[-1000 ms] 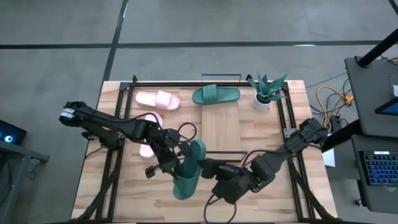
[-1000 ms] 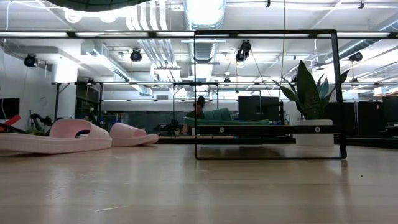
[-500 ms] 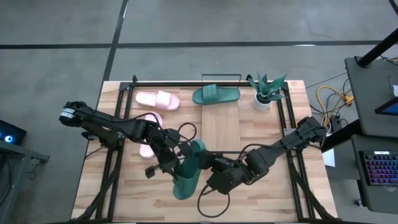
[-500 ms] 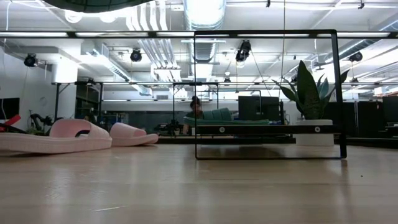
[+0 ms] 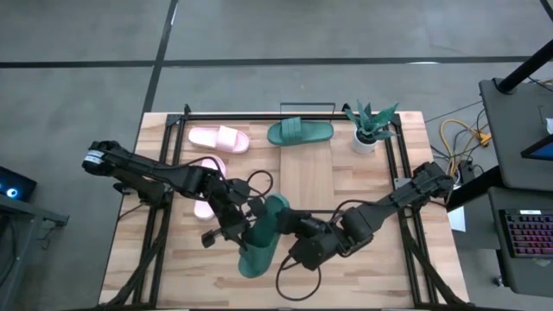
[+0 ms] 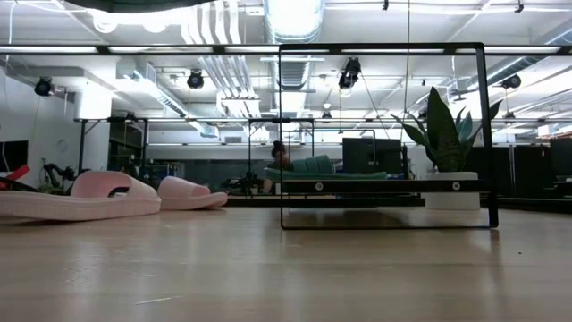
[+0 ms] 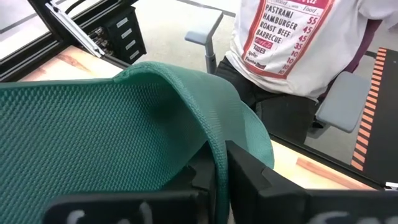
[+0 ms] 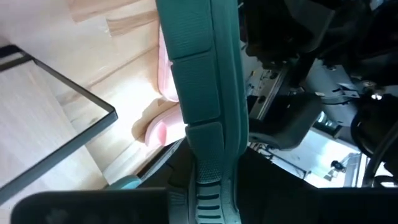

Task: Pick and place slides into the shelf
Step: Put the green slipper on the shelf

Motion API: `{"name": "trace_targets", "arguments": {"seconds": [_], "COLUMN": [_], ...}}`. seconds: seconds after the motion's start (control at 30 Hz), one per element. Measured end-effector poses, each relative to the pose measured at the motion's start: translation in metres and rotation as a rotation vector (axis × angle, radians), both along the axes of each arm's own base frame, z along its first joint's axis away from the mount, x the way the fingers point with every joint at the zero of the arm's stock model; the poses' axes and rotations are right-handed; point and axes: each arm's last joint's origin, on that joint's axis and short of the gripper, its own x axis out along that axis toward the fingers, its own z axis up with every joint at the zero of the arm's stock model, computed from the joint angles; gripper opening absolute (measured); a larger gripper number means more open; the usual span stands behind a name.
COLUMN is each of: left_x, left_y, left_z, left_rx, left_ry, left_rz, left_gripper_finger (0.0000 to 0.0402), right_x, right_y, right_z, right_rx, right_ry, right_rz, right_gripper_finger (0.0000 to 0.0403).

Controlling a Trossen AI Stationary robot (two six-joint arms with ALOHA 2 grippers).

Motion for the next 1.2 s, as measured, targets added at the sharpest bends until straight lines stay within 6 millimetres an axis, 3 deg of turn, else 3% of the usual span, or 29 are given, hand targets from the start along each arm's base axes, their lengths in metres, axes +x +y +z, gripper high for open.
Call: {"name": "trace_targets", "arguments": {"seconds": [0.13, 0.33, 0.53, 0.9, 1.03, 1.2], "left_x": [0.001, 0.001, -0.014, -0.080, -0.097, -0.102], "left_y": [0.000, 0.000, 0.008, 0.035, 0.044, 0.050], "left_z": [0.001, 0.002, 0.019, 0.079, 0.087, 0.085], "left_rx": [-0.003, -0.029, 0.036, 0.121, 0.141, 0.182], "left_ry": [-0.011, 0.023, -0.044, -0.347, -0.439, -0.456], "left_rz": [0.003, 0.060, 0.175, 0.512, 0.663, 0.823], "left_gripper_finger": [0.0057, 0.0158, 0.0233, 0.0251, 0.0251, 0.0251], "right_x": [-0.001, -0.005, -0.015, -0.037, -0.043, -0.052], "right_y": [0.000, -0.002, -0.009, -0.020, -0.026, -0.040], "right_z": [0.000, 0.000, 0.002, 0.012, 0.015, 0.017], "right_rx": [0.018, 0.009, 0.031, 0.156, 0.229, 0.333], "right_ry": [-0.005, -0.035, -0.051, -0.162, -0.223, -0.323], "right_rz": [-0.015, -0.092, -0.196, -0.399, -0.480, -0.650], "right_gripper_finger": [0.0061, 0.0060, 0.0057, 0.0055, 0.0055, 0.0055]}}
